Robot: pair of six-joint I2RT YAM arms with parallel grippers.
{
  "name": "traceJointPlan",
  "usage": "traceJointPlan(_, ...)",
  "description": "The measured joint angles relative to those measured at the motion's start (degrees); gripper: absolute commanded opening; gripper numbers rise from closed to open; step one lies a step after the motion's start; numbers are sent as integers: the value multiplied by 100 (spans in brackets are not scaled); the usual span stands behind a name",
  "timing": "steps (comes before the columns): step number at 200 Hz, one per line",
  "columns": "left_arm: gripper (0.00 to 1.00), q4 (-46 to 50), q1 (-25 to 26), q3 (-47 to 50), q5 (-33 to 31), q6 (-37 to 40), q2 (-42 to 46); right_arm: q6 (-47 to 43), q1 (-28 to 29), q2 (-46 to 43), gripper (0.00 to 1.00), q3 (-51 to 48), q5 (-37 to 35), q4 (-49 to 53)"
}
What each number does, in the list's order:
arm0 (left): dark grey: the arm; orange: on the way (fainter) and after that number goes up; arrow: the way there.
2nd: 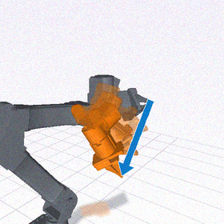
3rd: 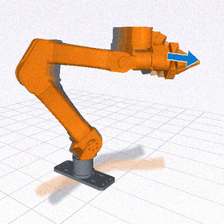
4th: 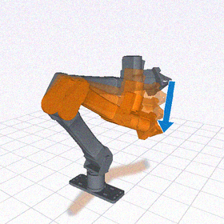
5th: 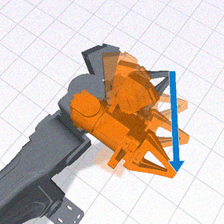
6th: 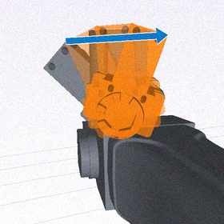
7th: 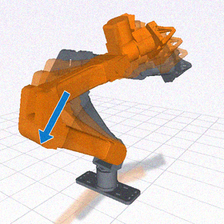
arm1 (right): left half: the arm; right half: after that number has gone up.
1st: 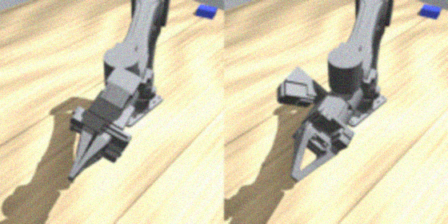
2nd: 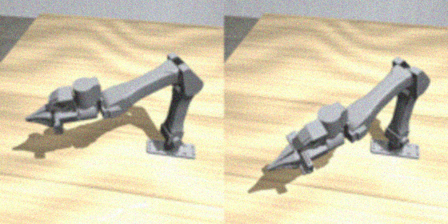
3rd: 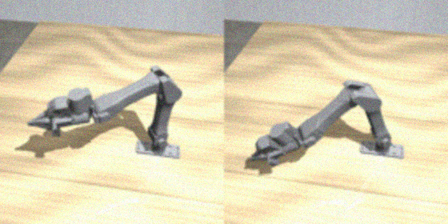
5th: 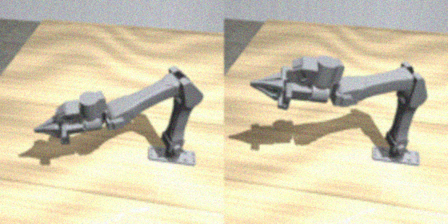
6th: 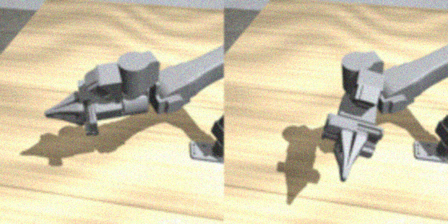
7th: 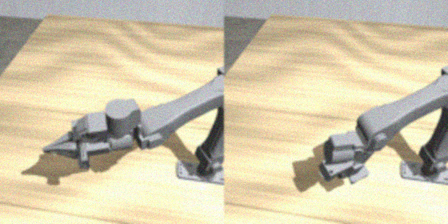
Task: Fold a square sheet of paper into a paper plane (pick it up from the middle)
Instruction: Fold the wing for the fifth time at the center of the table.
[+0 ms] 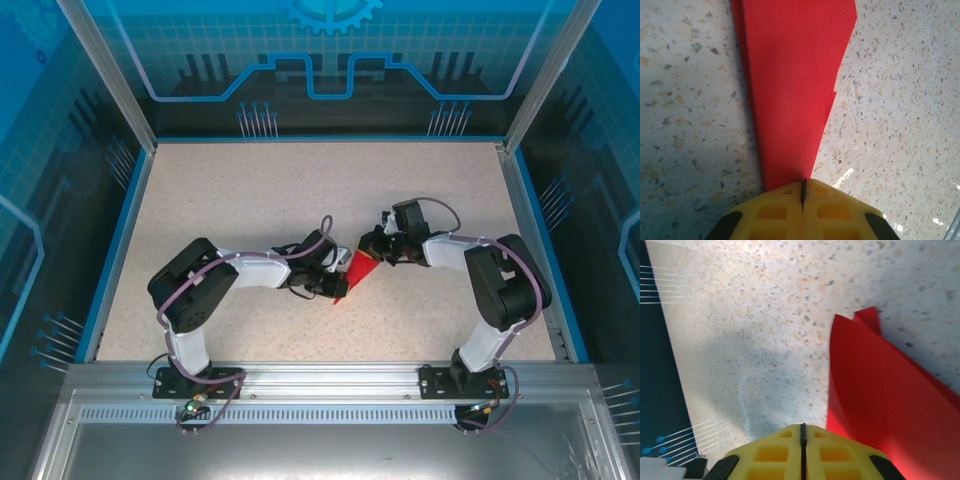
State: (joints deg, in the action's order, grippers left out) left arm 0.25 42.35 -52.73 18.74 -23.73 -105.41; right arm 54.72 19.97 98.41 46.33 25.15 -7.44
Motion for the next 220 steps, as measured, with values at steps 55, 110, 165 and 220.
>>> traceJointPlan(55, 0, -140, -26, 76, 90, 79, 2, 295, 442, 398, 9, 33, -81, -289)
traceJointPlan(110, 0, -179, -42, 98, 118, 179, 2, 114, 485, 702, 9, 420, -619, 258)
traceJointPlan(165, 0, -273, -52, 149, 146, 264, 2, -313, 363, 739, 8, 758, -1088, 748)
traceJointPlan(220, 0, -275, -52, 153, 157, 315, 2, -551, 68, 931, 7, 870, -564, 785)
